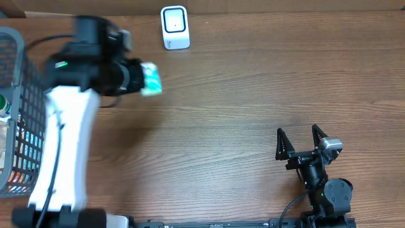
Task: Scan the item barcode
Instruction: 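Carry the tissue pack out and set it on the table center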
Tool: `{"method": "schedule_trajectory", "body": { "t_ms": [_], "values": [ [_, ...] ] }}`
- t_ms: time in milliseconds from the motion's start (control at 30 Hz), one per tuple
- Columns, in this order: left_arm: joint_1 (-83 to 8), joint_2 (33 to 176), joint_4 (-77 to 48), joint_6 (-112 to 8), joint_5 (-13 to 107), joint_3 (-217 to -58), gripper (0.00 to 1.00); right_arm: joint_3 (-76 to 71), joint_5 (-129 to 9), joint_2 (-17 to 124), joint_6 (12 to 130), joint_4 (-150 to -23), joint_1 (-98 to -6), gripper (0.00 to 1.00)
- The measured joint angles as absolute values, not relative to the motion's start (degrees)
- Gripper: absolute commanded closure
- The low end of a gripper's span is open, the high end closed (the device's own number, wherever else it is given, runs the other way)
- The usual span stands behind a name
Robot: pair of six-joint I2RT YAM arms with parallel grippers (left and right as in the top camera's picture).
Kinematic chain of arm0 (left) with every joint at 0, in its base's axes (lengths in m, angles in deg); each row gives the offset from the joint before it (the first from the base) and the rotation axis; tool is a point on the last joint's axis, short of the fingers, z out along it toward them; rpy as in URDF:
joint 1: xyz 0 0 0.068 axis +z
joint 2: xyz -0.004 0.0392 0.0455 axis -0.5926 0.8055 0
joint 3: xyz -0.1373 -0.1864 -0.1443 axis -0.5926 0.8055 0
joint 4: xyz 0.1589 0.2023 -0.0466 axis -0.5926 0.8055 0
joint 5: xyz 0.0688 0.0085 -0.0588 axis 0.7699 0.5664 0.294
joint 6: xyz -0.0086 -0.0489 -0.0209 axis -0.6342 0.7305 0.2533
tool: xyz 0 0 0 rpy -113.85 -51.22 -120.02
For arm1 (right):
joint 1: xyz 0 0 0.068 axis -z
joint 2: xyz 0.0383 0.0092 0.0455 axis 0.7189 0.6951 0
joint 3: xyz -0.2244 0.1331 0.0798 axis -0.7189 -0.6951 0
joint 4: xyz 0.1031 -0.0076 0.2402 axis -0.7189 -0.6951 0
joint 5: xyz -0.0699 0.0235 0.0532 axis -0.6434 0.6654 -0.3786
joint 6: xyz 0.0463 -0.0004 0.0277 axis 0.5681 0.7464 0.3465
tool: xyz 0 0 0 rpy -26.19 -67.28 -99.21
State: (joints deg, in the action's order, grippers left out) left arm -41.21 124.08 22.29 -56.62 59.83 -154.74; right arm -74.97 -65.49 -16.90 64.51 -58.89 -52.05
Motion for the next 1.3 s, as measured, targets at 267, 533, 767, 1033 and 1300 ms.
{"method": "schedule_trajectory", "body": {
  "t_ms": [267,533,767,1033,1300],
  "values": [
    [-48.8,135.6,17.0,-56.8,56.8,-146.1,0.96,-75.0,-65.5,-16.9,64.5,-58.9,-52.1,0.0],
    [-50.2,143.1,12.1,-56.8,52.0,-145.2,0.96,-75.0,-65.4,-16.9,64.5,-58.9,-52.1,0.0],
    [-53.3,149.1,7.2,-55.5,49.9,-145.2,0.96,-75.0,-65.5,-16.9,64.5,-58.9,-52.1,0.0],
    [-58.5,152.2,-4.6,-47.1,47.8,-145.0,0.96,-75.0,-65.4,-16.9,64.5,-58.9,-52.1,0.0],
    [-65.4,152.4,-9.4,-39.9,48.6,-145.0,0.96,-75.0,-65.5,-16.9,64.5,-58.9,-52.1,0.0]
  ]
}}
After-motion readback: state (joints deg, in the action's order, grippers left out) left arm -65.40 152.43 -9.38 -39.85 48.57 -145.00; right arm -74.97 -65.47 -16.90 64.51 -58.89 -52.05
